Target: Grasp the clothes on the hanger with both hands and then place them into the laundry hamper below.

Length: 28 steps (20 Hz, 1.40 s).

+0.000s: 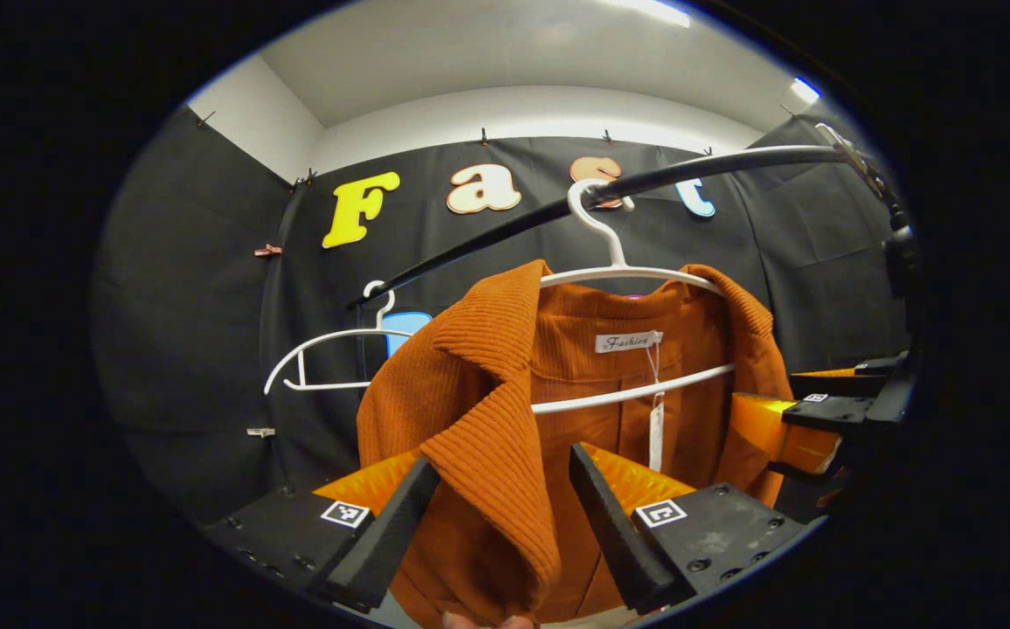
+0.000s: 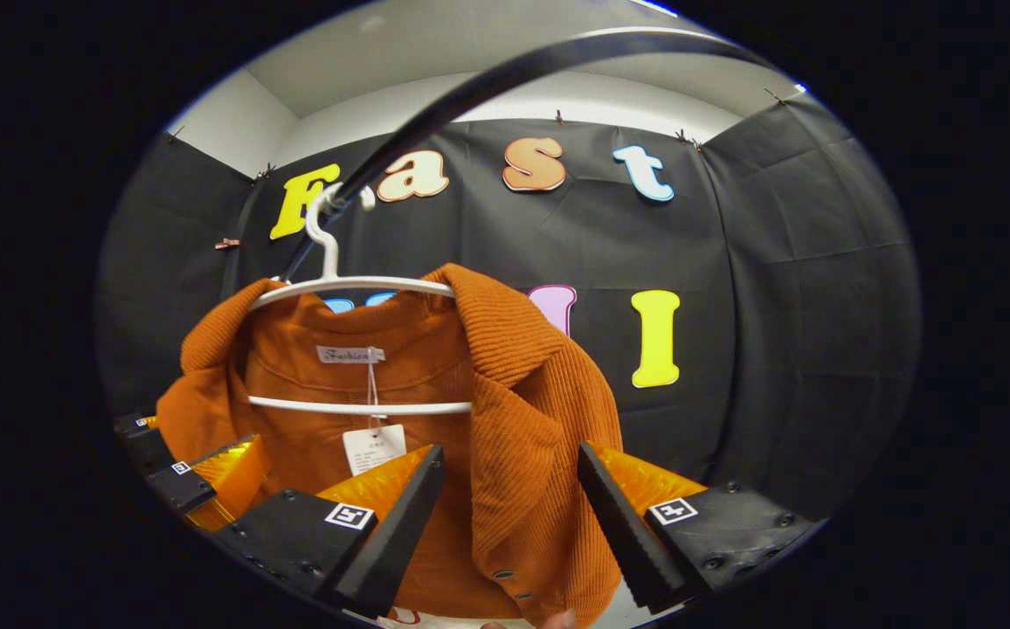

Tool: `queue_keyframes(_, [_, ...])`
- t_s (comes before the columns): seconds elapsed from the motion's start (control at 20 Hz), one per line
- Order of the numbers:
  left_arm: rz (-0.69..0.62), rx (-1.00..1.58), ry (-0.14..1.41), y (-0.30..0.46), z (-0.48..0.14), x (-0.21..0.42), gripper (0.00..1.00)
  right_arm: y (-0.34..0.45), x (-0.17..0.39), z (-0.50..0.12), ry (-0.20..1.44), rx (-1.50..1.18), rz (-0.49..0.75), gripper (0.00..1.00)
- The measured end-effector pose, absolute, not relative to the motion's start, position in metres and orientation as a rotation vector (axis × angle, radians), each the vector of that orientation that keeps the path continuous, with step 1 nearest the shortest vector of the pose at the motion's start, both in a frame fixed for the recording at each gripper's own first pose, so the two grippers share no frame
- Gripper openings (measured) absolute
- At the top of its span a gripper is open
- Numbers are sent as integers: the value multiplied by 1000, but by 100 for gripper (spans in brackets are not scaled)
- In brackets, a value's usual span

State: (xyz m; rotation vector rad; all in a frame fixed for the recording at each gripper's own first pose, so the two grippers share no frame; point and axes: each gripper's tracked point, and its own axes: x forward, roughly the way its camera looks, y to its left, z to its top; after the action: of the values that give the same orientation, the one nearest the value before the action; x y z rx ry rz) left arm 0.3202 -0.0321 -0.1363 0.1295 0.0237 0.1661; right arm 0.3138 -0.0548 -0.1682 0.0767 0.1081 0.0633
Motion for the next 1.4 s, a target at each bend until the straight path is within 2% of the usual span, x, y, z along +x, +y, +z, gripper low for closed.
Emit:
queue_keyframes(0.05, [173, 137, 27, -32, -138, 323, 94, -54, 319, -171, 110, 82, 73, 98])
queue_keyframes(0.1, [171, 143, 35, -33, -141, 328, 87, -51, 324, -172, 110, 87, 91, 100])
queue_keyframes(0.15, [166, 149, 50, -33, -144, 332, 81, -47, 331, -176, 113, 88, 111, 83])
queue_keyframes(0.35, [178, 92, 89, -27, -148, 334, 14, -40, 336, -194, 231, 173, 154, 13])
queue_keyframes(0.4, [167, 71, 97, -29, -149, 334, 10, -36, 335, -193, 246, 232, 180, 9])
queue_keyframes(0.5, [137, 42, 114, -30, -150, 335, 9, -35, 341, -197, 275, 317, 217, 9])
queue_keyframes(0.55, [129, 30, 127, -28, -150, 336, 8, -36, 336, -197, 297, 351, 229, 4])
queue_keyframes(0.75, [99, -62, 212, -25, -148, 333, 6, -32, 324, -190, 428, 502, 313, 4])
queue_keyframes(1.0, [35, -96, 310, -22, -145, 326, 5, -44, 314, -162, 458, 564, 406, 4])
queue_keyframes(1.15, [45, -152, 295, -13, -126, 325, 5, -75, 330, -138, 376, 532, 343, 4])
queue_keyframes(1.4, [138, -144, 212, 22, -92, 336, 5, -133, 364, -98, 191, 417, 126, 4])
